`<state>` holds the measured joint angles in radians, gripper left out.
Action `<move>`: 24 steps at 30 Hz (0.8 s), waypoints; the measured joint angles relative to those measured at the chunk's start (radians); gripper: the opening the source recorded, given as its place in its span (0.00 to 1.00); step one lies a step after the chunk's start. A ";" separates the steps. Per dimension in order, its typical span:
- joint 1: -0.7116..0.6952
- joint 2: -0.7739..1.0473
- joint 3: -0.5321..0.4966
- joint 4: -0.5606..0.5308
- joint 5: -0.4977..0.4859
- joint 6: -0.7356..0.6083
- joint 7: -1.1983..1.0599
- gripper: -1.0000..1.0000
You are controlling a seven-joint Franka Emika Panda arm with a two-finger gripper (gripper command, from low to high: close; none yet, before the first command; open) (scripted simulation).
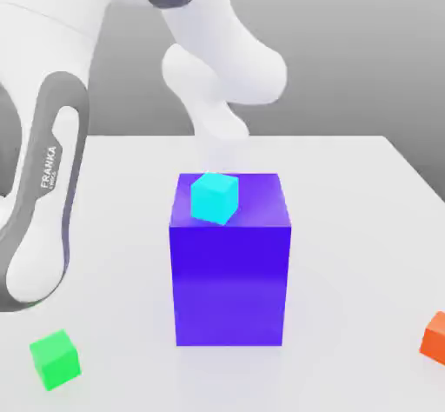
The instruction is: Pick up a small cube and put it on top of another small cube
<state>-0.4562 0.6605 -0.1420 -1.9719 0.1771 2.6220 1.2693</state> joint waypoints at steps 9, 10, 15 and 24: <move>0.062 -0.282 -0.027 -0.205 -0.076 -0.074 0.005 0.00; 0.070 -0.314 -0.027 -0.242 -0.086 -0.069 0.001 0.00; 0.099 -0.475 -0.017 -0.423 -0.124 -0.044 -0.019 0.00; 0.087 -0.348 0.013 -0.453 -0.077 0.112 -0.063 1.00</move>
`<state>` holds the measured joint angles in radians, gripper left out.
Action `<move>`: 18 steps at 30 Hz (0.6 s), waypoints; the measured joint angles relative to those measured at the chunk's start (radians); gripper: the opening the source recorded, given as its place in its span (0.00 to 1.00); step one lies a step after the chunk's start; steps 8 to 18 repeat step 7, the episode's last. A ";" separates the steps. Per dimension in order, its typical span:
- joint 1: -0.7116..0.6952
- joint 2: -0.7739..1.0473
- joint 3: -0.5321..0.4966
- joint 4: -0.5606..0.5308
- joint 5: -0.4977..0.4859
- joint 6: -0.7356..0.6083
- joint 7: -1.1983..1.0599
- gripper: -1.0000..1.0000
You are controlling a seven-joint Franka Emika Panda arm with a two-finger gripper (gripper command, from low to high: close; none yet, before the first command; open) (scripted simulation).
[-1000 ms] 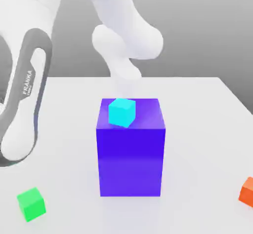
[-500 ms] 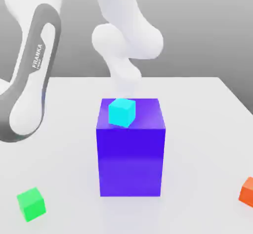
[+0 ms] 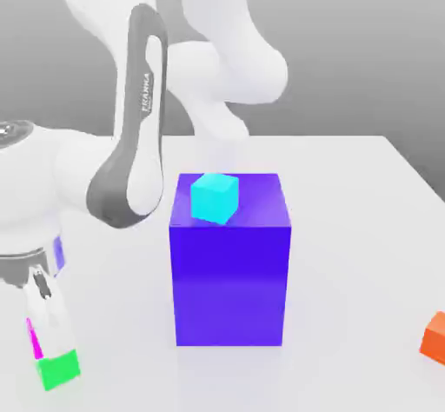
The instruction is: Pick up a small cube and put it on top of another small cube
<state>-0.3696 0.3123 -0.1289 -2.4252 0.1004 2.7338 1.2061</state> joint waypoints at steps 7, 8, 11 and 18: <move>0.010 -0.093 -0.015 -0.006 -0.034 -0.086 0.024 1.00; 0.010 -0.093 -0.015 -0.006 -0.034 -0.086 0.024 1.00; 0.010 -0.093 -0.015 -0.006 -0.034 -0.086 0.024 1.00; 0.010 -0.093 -0.015 -0.006 -0.034 -0.086 0.024 1.00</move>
